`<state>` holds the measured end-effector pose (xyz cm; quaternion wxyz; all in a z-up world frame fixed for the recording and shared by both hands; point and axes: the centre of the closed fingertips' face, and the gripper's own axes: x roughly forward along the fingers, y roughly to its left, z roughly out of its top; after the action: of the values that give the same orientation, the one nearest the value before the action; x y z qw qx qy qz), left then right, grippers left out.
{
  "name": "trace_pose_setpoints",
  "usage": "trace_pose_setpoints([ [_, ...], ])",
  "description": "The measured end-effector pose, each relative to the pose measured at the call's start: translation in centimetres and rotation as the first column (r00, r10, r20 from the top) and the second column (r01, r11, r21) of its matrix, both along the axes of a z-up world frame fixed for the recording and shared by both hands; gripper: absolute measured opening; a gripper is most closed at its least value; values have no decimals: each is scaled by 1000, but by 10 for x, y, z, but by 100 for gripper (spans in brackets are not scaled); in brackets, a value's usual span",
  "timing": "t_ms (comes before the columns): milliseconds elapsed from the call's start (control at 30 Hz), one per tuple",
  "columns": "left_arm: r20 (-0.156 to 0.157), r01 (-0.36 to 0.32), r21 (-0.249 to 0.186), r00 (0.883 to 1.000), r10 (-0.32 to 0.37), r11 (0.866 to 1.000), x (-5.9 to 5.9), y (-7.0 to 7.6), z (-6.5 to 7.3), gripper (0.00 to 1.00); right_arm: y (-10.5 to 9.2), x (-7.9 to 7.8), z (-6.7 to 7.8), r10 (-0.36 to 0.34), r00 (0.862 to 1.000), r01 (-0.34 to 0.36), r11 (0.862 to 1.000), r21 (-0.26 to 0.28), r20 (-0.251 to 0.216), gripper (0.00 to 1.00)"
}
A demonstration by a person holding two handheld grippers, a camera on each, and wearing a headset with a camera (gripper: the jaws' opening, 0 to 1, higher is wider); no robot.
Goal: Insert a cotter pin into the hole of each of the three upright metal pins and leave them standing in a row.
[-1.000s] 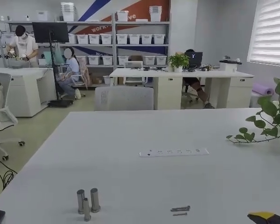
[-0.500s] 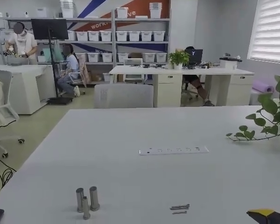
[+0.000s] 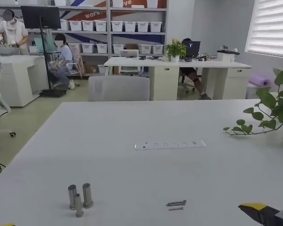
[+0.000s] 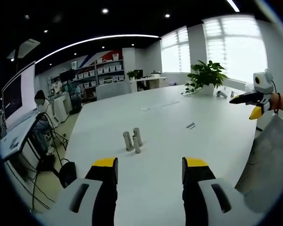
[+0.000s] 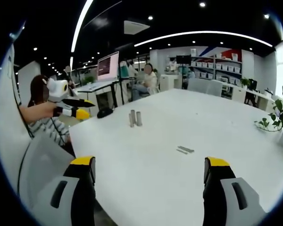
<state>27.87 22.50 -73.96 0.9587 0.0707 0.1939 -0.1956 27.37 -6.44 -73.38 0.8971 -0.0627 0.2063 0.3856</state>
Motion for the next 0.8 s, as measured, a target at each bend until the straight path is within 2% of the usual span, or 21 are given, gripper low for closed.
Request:
trace_pose_setpoints([
  [367, 11, 23, -2, 1000, -23, 1000, 38, -1, -15, 44, 5, 7, 1, 7, 1000, -7, 1000, 21, 5, 93],
  [467, 3, 37, 9, 999, -37, 999, 48, -5, -23, 42, 7, 10, 2, 1, 1000, -2, 1000, 30, 12, 90],
  [600, 1, 55, -8, 998, -55, 998, 59, -9, -30, 40, 6, 14, 1, -11, 1000, 11, 999, 42, 10, 90],
  [800, -15, 70, 0, 997, -70, 998, 77, -11, -42, 37, 5, 18, -9, -26, 1000, 26, 999, 44, -15, 89],
])
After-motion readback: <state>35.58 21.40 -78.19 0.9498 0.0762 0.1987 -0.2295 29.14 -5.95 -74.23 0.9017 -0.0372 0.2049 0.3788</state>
